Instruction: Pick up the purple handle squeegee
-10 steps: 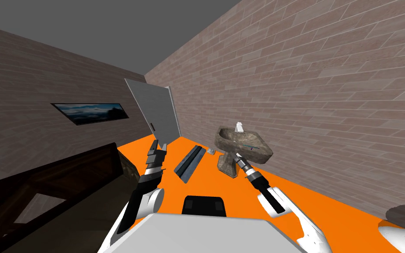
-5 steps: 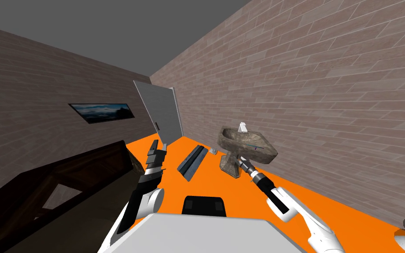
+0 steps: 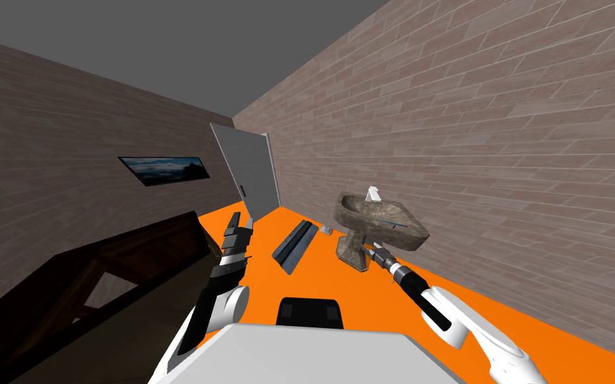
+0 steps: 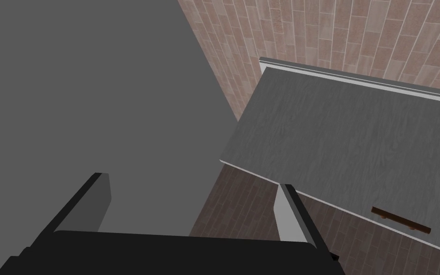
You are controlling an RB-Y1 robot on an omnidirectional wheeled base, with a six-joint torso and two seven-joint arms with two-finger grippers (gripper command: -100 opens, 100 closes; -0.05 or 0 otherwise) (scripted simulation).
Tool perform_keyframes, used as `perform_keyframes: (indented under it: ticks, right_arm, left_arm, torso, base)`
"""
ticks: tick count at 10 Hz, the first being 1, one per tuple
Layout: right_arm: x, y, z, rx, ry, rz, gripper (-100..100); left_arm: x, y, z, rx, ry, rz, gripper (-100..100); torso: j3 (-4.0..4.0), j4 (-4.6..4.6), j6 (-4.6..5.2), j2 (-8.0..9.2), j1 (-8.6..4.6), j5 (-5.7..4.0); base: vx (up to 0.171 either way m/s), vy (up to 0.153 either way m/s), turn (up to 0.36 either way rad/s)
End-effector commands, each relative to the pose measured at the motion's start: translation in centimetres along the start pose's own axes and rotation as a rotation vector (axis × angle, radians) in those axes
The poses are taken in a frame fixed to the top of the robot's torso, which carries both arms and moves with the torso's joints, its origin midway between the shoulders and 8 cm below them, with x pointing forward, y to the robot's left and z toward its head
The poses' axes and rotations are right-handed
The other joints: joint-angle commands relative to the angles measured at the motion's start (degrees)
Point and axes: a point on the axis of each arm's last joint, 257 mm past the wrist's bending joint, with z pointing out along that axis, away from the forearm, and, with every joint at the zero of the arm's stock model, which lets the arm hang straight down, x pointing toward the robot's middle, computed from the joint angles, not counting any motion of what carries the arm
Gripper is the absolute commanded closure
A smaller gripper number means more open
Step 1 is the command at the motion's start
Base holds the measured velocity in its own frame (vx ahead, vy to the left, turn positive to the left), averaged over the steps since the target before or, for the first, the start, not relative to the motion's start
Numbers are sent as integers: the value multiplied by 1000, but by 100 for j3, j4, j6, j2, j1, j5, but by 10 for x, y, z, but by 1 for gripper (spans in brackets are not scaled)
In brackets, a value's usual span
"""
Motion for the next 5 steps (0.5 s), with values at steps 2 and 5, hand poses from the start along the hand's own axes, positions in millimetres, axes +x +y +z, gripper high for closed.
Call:
perform_keyframes:
  ticks: [2, 5]
  right_arm:
    - [15, -27, -2, 32, 58, -101, -100]
    - [31, -55, -11, 68, 121, -186, -100]
  left_arm:
    - [0, 0, 0, 0, 0, 0, 0]
    - [0, 0, 0, 0, 0, 0, 0]
  torso:
    - [0, 0, 0, -1, -10, -2]
    - [-6, -2, -2, -11, -3, -1]
  base:
    - [1, 25, 35]
    - [22, 45, 44]
